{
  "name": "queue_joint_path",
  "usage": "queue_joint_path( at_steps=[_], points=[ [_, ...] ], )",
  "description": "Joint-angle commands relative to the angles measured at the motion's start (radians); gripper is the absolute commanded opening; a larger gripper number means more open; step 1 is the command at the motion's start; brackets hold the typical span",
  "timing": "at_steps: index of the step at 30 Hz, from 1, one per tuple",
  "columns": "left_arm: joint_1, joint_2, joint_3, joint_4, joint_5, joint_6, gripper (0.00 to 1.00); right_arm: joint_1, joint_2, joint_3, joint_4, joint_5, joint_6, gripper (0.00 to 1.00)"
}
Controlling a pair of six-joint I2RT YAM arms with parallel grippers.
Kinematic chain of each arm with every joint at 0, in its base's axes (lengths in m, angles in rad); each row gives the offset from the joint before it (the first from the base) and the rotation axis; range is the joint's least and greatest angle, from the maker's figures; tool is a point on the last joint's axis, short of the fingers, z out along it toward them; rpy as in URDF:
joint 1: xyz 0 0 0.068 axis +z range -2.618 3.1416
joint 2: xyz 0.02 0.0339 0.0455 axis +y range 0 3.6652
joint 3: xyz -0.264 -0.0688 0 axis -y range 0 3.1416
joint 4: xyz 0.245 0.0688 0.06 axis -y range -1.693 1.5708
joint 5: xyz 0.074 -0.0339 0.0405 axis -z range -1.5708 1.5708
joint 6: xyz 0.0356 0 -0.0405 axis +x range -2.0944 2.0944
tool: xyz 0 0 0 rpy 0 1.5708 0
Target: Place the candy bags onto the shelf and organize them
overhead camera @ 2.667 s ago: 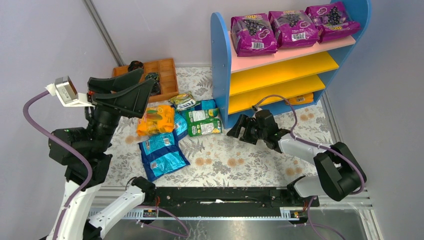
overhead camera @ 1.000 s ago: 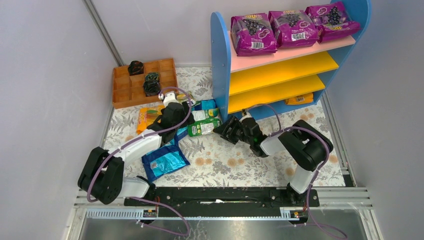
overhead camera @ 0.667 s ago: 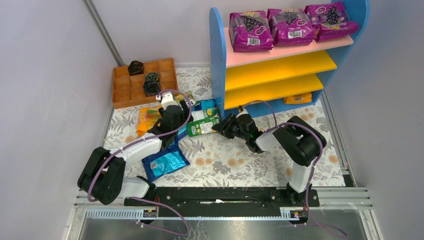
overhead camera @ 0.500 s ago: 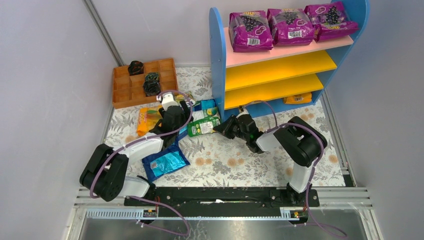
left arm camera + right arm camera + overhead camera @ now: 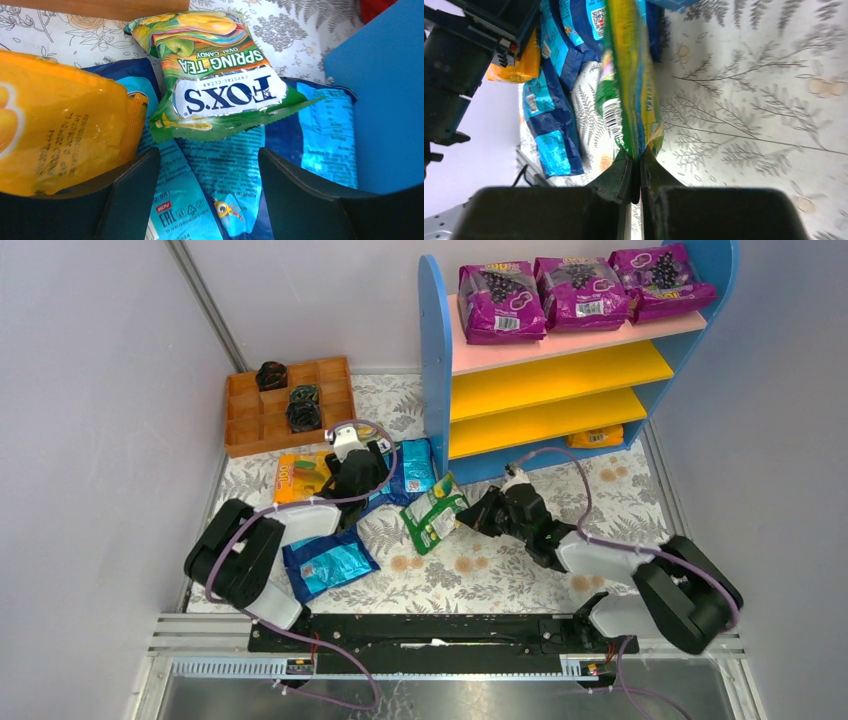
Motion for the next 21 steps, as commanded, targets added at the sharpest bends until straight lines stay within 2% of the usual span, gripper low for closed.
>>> queue_joint_path(
  at_steps=[1, 5, 11, 16, 21],
  points=[
    [0.006, 0.068, 0.054, 0.003, -0.082, -0.002, 0.76, 0.001, -0.199, -0.02, -0.243, 0.13, -0.133, 0.03],
    [0.006, 0.096, 0.055, 0.04, -0.11, 0.007, 0.76, 0.002, -0.342, -0.022, -0.38, 0.181, -0.167, 0.05],
    [0.023, 0.149, 0.12, 0.035, -0.141, 0.024, 0.77, 0.002, -0.462, -0.001, -0.547, 0.263, -0.164, 0.06],
    [0.044, 0.204, 0.161, 0.044, -0.133, 0.014, 0.77, 0.001, -0.522, -0.004, -0.642, 0.351, -0.14, 0.07],
    [0.072, 0.248, 0.196, 0.031, -0.128, 0.007, 0.76, -0.003, -0.518, 0.025, -0.712, 0.435, -0.146, 0.12]
  ],
)
